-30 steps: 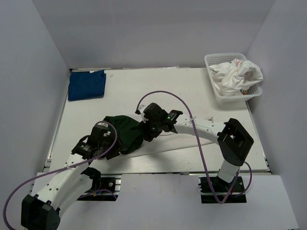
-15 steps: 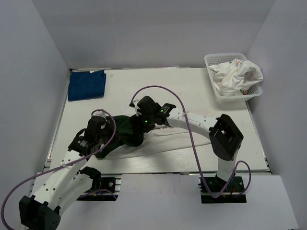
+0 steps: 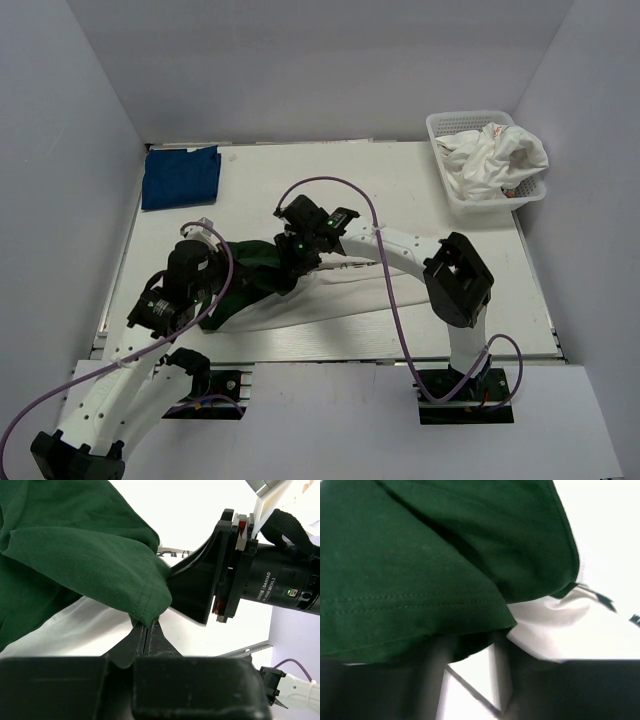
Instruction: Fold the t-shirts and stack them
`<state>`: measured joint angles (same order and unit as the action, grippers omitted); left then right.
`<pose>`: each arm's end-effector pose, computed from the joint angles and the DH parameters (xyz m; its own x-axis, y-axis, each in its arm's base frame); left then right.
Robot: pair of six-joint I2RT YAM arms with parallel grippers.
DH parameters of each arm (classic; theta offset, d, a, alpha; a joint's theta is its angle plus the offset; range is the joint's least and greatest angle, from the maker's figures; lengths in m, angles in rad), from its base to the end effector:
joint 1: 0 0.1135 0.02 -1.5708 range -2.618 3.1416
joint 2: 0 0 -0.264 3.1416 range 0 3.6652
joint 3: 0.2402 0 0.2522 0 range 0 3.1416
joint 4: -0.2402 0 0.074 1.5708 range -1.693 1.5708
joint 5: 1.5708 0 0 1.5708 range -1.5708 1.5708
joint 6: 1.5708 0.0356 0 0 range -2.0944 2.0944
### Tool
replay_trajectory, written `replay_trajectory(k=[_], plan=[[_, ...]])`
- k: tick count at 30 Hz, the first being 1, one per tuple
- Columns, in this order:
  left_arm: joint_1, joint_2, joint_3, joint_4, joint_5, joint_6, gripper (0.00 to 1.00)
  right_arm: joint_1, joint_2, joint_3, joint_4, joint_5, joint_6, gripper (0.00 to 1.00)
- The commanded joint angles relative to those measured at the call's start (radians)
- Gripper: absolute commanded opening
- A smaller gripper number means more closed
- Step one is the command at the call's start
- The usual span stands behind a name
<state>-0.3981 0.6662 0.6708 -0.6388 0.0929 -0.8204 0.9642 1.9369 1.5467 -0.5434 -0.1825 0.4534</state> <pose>0.1327 -0.0594 0.2729 -0.7052 -0.4935 -0.5091 -0.0893 0.7742 -0.6267 0.2391 0.3559 0.2347 -0.7928 -0.3869 -0.4709 -0.5809 0.7135 0.3917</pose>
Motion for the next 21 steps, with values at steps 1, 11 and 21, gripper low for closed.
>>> replay_trajectory(k=[1, 11, 21], plan=[[-0.004, -0.01, 0.038, -0.015, 0.01, 0.01, 0.0, -0.002, -0.01, 0.03, -0.023, 0.008, 0.042, 0.33], [-0.004, -0.068, 0.027, -0.084, -0.042, 0.001, 0.0, -0.009, -0.073, -0.06, -0.009, 0.0, 0.005, 0.0], [-0.004, -0.111, 0.007, -0.124, -0.042, -0.017, 0.0, -0.013, -0.059, -0.027, -0.124, 0.276, -0.01, 0.0]])
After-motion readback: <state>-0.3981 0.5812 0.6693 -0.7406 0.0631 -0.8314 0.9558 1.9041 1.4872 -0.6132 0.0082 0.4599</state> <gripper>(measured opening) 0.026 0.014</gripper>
